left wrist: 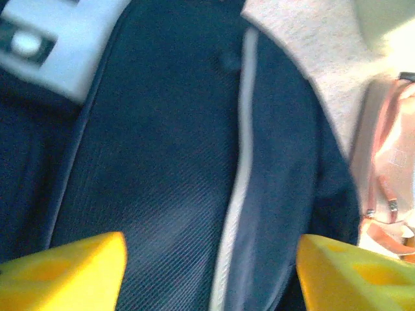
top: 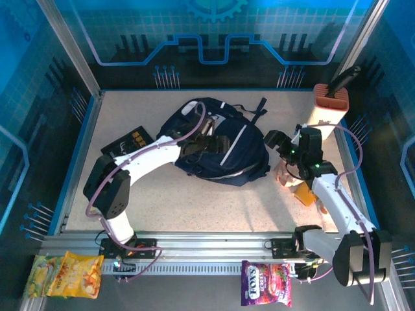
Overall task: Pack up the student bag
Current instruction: Close the student bag at the top-center of the table, then rotate the student bag at the top-center of the table.
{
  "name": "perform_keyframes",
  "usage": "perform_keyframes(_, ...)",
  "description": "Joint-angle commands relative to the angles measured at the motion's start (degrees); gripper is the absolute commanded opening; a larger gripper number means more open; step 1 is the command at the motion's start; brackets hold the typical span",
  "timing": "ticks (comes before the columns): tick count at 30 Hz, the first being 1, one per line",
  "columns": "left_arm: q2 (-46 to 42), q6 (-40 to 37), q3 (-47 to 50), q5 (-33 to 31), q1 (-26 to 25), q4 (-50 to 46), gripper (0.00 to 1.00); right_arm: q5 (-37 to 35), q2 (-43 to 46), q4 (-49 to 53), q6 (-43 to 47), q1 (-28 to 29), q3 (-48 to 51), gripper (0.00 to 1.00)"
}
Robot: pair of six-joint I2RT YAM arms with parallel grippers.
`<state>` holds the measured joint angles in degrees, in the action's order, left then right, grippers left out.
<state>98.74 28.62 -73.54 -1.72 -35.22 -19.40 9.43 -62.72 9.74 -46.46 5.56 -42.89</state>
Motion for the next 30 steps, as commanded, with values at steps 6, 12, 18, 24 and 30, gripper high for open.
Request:
perform_keyframes(6, -10.3, 14.4, 17.5, -0.5, 7.8, 5.8, 0.85, -3.4, -19.0, 6.4, 11.7, 11.3, -15.9, 0.87)
perform_keyframes(12, -10.4, 17.0, 20.7, 0.1, 9.6, 8.5, 0.88, -7.1, -33.5, 11.4, 13.1, 14.9, -25.4, 0.85)
perform_keyframes(18, -2.2, 12.8, 13.4, 2.8, 10.9, 9.7, 0.89, -9.5, -37.0, 13.9, 10.0, 15.5, -23.5, 0.82)
perform_keyframes(24, 9.0, 7.4, -0.6, 7.6, 11.8, 9.4, 0.91, -10.6, -32.8, 11.0, 5.9, 15.5, -14.3, 0.81)
perform_keyframes(30, 18.8, 3.6, -15.8, 11.1, 12.5, 4.7, 0.94, -7.7, -29.9, 6.0, 2.8, 15.5, -10.3, 0.81)
